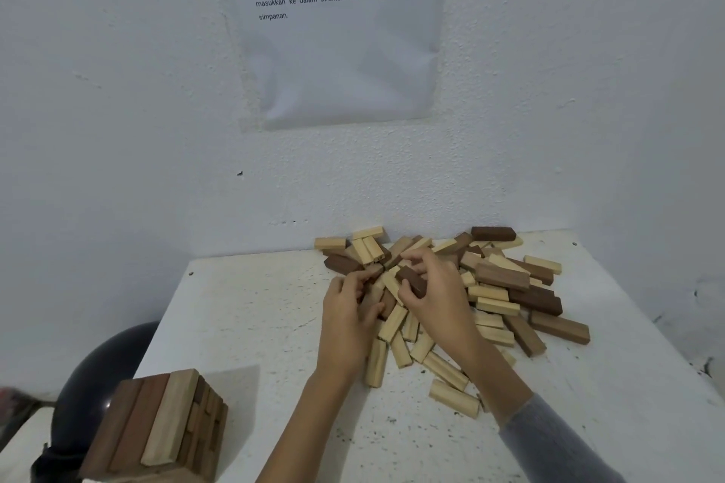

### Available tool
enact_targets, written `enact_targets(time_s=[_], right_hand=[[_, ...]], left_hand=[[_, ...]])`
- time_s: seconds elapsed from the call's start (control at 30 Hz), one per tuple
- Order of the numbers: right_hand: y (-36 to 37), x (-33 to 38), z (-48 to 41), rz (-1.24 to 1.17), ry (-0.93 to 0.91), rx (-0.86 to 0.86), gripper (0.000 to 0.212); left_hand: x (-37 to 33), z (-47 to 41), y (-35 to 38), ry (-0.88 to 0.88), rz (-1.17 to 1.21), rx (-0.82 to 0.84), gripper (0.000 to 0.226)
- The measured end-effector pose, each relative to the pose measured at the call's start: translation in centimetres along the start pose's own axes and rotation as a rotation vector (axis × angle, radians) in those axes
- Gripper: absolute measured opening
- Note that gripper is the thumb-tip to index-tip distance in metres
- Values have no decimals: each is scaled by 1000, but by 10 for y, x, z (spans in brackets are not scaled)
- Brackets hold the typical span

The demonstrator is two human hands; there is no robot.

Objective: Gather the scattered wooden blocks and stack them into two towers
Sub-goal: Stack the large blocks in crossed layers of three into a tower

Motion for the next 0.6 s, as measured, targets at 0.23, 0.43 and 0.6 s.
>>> enact_targets(time_s=[0.23,0.43,0.6], right_hand=[[-9,-1,14,-347,95,-52,39],[-25,-2,22,-453,178,-38,33],[-31,-2,26,-503,167,-44,19]], left_hand=[[-5,0,-2,-29,-65,33,40],[8,6,3,-178,-84,-6,38],[2,9,-1,-118,-12,1,30]])
Point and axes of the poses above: each hand's wrist, its own z-axis away from the middle knuckle, its own y-axis out of the palm, x = y × z, the point moved 5 cm from there along -z, towards the middle knuckle, and after that the axes turned 6 degrees about -y, right-handed, at the moved point
